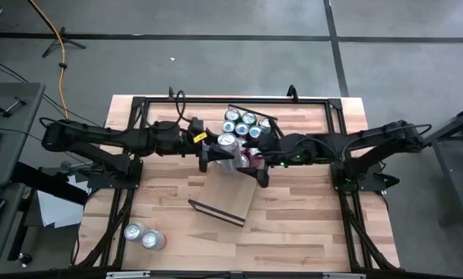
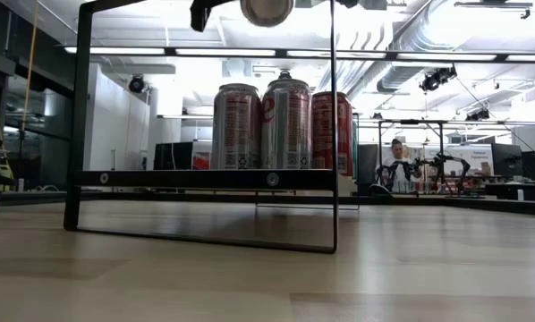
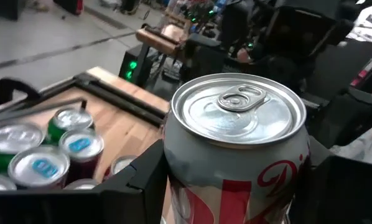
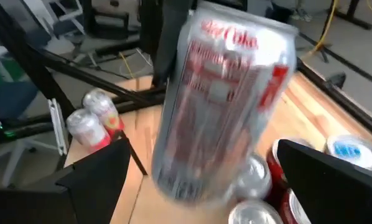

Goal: Place canned beverage on shelf
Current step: Put the red and silver soda can on the shelf aligned with the other red and silver soda can

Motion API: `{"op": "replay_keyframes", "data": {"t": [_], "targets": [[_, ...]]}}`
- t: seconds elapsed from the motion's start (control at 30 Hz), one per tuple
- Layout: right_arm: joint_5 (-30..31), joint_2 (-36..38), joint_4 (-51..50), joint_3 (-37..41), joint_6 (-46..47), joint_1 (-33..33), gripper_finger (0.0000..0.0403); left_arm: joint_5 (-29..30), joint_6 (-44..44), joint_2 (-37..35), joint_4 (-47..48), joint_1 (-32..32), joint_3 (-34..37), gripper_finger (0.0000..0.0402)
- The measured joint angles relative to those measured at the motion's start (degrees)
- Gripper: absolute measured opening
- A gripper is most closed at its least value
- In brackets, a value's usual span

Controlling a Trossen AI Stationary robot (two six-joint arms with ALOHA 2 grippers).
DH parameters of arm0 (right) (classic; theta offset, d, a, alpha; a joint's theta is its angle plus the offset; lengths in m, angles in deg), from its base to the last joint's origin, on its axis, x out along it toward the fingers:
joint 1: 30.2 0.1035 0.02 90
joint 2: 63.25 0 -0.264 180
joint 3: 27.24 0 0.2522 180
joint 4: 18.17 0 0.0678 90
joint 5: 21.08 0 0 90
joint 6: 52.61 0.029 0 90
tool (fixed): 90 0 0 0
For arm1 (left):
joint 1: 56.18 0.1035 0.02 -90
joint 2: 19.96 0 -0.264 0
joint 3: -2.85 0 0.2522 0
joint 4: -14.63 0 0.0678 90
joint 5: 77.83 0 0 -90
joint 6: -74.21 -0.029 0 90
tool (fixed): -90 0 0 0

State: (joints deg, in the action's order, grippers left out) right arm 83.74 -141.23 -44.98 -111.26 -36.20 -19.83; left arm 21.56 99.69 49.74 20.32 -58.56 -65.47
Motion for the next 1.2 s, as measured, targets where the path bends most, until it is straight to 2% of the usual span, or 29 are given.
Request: {"op": "replay_keyframes", "data": {"t": [0.2,0.47,0.6,0.77,0.8,0.93,1.03,1.2], "targets": [[-1.82,-3.44,0.29,-4.21,-2.52,0.00,0.0392,-1.60,-2.74,0.18,-5.21,-1.19,0.00,0.0161],[-1.46,-4.61,6.15,-3.92,1.36,-0.02,0.0387,-1.34,-5.72,0.13,-6.70,-1.17,-0.02,0.0161],[-0.88,-4.67,7.28,-3.85,1.73,-0.04,0.0351,-1.53,-6.92,0.11,-7.04,-1.17,-0.02,0.0161],[-0.03,-4.67,7.38,-3.81,1.74,-0.04,0.0272,-1.56,-7.54,0.08,-7.07,-1.08,-0.09,0.0161],[-0.05,-4.67,7.36,-3.81,1.68,-0.04,0.0272,-1.58,-7.55,0.08,-7.07,-1.08,-0.09,0.0164],[-0.31,-4.27,6.79,-3.81,0.42,-0.04,0.0272,-2.81,-8.17,-0.15,-7.04,-0.81,-0.09,0.0225],[-0.47,-2.60,2.62,-4.06,-0.19,0.15,0.0272,-4.94,-8.03,-1.17,-5.75,0.23,-0.09,0.0271],[-0.70,1.12,-5.10,-4.22,0.30,0.84,0.0272,-4.82,-8.01,-4.59,1.62,2.37,-0.16,0.0298]]}}
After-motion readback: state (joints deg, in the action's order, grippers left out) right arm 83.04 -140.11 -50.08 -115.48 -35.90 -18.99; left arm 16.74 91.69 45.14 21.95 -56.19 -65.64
